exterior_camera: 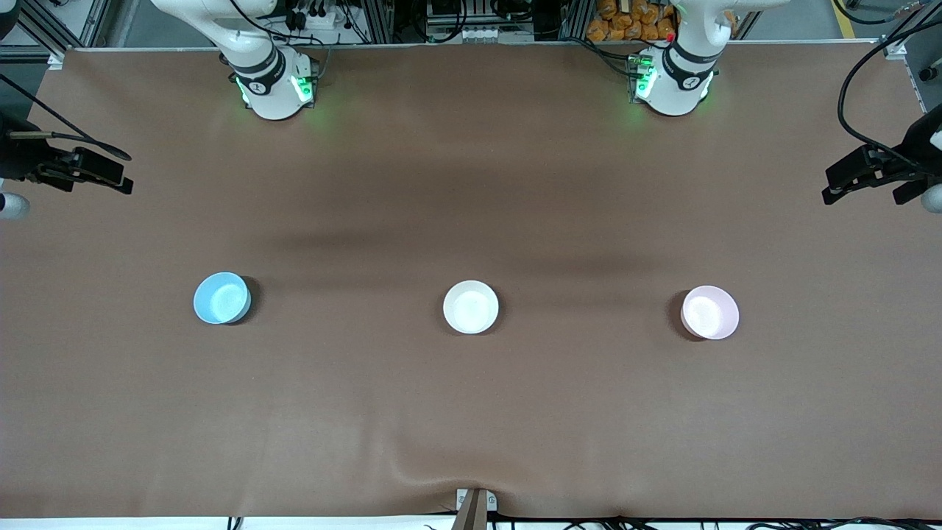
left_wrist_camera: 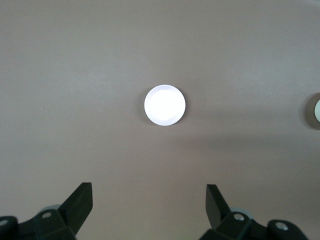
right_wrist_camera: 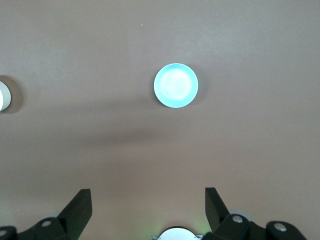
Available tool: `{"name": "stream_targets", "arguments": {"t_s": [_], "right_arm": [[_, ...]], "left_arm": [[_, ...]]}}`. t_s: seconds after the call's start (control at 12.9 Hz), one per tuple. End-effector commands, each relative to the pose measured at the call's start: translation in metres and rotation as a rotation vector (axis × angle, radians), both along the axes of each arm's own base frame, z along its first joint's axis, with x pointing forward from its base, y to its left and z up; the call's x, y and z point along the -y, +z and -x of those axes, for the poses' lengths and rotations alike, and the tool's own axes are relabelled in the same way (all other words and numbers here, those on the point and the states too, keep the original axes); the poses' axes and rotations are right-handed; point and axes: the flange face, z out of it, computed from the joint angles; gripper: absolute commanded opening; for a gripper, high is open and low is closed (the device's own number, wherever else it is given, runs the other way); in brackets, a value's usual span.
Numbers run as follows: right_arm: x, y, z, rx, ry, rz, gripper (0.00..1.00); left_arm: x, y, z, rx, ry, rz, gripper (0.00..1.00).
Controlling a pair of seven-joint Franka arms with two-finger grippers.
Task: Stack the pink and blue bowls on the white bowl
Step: 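Move the left gripper toward the pink bowl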
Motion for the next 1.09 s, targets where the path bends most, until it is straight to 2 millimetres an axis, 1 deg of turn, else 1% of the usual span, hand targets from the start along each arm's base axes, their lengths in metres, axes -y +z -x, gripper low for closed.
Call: {"name": "stream_targets", "arguments": {"t_s": [0.0,0.16,0.39,0.62,0.7,0.78,0.85,1.01], "right_arm": [[-0.002,0.001,0.000,0.004,0.001,-0.014,1.00],[0.000,0.001,0.000,0.007,-0.002,-0.014,1.00],[0.000,0.000,-0.001,0.005,-0.002,-0.014,1.00],[0.000,-0.002,-0.001,0.002,-0.002,-0.014,1.00],[-0.002,-0.001,-0.001,0.005,0.000,-0.014,1.00],[-0.002,-0.002,-0.002,0.007,0.002,-0.014,1.00],[-0.001,-0.004,-0.004,0.008,0.000,-0.014,1.00],[-0.001,-0.006,-0.005,0.008,-0.001,-0.014,1.00]], "left_arm": [[0.000,0.004,0.002,-0.002,-0.005,-0.013,1.00],[0.001,0.004,0.001,-0.002,-0.005,-0.010,1.00],[-0.005,0.004,0.001,-0.003,0.003,-0.001,1.00],[-0.005,-0.009,0.000,-0.031,-0.004,-0.014,1.00],[-0.006,-0.019,-0.001,-0.049,-0.007,-0.016,1.00],[-0.008,-0.033,-0.008,-0.071,-0.004,-0.016,1.00],[-0.010,-0.042,-0.014,-0.078,-0.001,-0.021,1.00],[-0.013,-0.069,-0.027,-0.115,-0.006,-0.062,1.00]]}}
